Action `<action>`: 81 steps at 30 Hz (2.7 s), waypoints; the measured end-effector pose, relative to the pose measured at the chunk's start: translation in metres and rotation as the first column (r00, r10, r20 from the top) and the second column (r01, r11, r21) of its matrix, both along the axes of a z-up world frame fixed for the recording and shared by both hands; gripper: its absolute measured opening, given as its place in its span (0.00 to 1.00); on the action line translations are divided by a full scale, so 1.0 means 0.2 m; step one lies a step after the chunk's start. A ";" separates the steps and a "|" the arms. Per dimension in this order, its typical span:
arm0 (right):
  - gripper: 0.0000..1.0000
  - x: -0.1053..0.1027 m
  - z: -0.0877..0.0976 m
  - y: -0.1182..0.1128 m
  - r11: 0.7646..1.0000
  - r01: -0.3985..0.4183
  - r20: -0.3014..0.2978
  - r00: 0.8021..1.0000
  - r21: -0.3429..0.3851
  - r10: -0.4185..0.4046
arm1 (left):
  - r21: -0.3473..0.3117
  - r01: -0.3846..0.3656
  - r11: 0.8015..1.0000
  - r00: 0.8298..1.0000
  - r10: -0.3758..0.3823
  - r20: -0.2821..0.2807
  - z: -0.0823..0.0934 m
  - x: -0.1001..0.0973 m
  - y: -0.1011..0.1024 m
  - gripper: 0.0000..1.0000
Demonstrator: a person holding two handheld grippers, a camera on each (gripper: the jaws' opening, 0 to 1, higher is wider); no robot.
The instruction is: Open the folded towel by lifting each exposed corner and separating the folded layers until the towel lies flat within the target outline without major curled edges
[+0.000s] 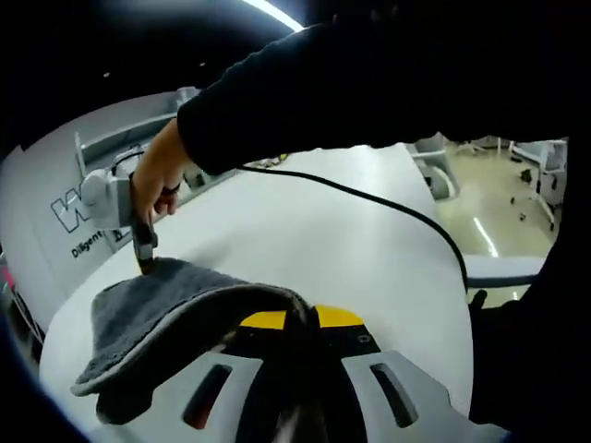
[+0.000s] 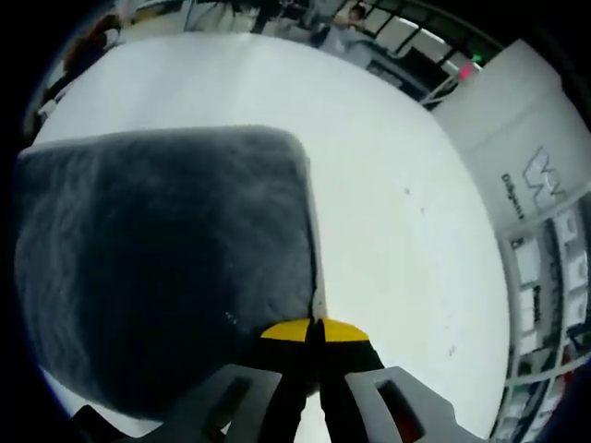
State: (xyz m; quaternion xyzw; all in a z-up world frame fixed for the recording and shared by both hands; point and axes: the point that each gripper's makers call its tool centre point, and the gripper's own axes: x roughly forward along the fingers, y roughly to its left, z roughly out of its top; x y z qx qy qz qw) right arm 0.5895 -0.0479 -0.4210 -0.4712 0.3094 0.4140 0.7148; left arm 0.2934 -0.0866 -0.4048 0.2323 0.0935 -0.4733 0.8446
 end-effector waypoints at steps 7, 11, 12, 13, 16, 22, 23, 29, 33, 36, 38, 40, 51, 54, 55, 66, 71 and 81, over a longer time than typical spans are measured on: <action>0.00 0.04 0.00 0.04 1.000 0.005 -0.002 1.000 0.029 -0.005 | -0.005 0.000 1.000 1.000 0.000 -0.001 0.00 0.02 -0.01 0.07; 0.00 0.05 0.00 0.04 1.000 0.013 -0.005 1.000 0.027 -0.013 | 0.000 0.000 1.000 1.000 0.000 0.005 0.00 0.02 -0.01 0.07; 0.00 0.05 0.00 0.04 1.000 0.014 -0.005 1.000 0.026 -0.013 | 0.000 0.001 1.000 1.000 -0.001 0.005 -0.01 0.02 -0.01 0.07; 0.00 0.05 0.00 0.04 1.000 0.014 -0.004 1.000 0.025 -0.014 | -0.001 0.001 1.000 1.000 -0.001 0.005 -0.01 0.01 -0.01 0.07; 0.00 0.05 0.00 0.04 1.000 0.016 0.001 1.000 0.021 -0.017 | 0.000 0.000 1.000 1.000 0.000 0.005 -0.01 0.01 -0.01 0.07; 0.00 0.05 0.00 0.05 0.999 0.005 0.032 0.999 -0.044 -0.004 | 0.017 0.018 1.000 1.000 -0.018 -0.006 -0.03 -0.04 -0.03 0.08; 0.00 0.05 0.00 0.05 0.999 0.005 0.034 0.999 -0.049 -0.003 | 0.008 0.037 0.999 0.999 -0.037 -0.025 -0.03 -0.07 -0.04 0.07; 0.00 0.06 0.01 0.03 1.000 0.014 0.031 0.999 -0.028 -0.013 | 0.003 0.051 0.999 0.996 -0.051 -0.068 -0.02 -0.10 -0.01 0.08; 0.00 0.05 0.01 0.04 1.000 0.016 0.033 0.999 -0.007 -0.016 | -0.022 0.093 0.995 0.986 -0.095 -0.134 -0.01 -0.18 0.01 0.13; 0.00 0.05 0.01 0.04 1.000 0.015 0.042 0.999 -0.001 -0.015 | -0.077 0.131 0.988 0.975 -0.142 -0.170 0.04 -0.26 0.02 0.18; 0.00 0.06 0.01 0.04 1.000 0.014 0.047 0.999 0.001 -0.014 | -0.107 0.151 0.983 0.967 -0.169 -0.192 0.07 -0.30 0.03 0.20; 0.00 0.06 0.01 0.04 1.000 0.015 0.055 0.998 0.005 -0.015 | -0.132 0.158 0.979 0.964 -0.182 -0.194 0.10 -0.32 0.05 0.23; 0.13 0.08 0.10 -0.01 0.988 0.041 0.208 0.975 0.152 -0.073 | -0.221 -0.052 0.974 0.991 0.024 -0.131 0.27 -0.04 0.36 0.51; 0.26 0.11 0.16 -0.06 0.978 0.076 0.244 0.962 0.196 -0.123 | -0.303 -0.157 0.940 0.988 0.145 -0.060 0.36 0.11 0.47 0.85; 0.31 0.11 0.17 -0.07 0.976 0.079 0.249 0.960 0.204 -0.129 | -0.326 -0.171 0.930 0.985 0.172 -0.027 0.39 0.14 0.50 0.96; 0.99 0.06 0.53 -0.07 0.871 0.131 0.337 0.887 0.473 -0.316 | -0.350 -0.307 0.885 0.950 0.308 -0.053 0.47 0.28 0.80 1.00; 1.00 -0.08 0.67 -0.15 0.745 0.213 0.296 0.822 0.632 -0.486 | -0.358 -0.332 0.873 0.937 0.348 -0.020 0.50 0.32 0.86 1.00; 1.00 -0.54 0.85 -0.27 0.645 0.125 0.318 0.790 0.754 -0.525 | -0.408 -0.401 0.820 0.908 0.414 -0.061 0.56 0.35 0.98 1.00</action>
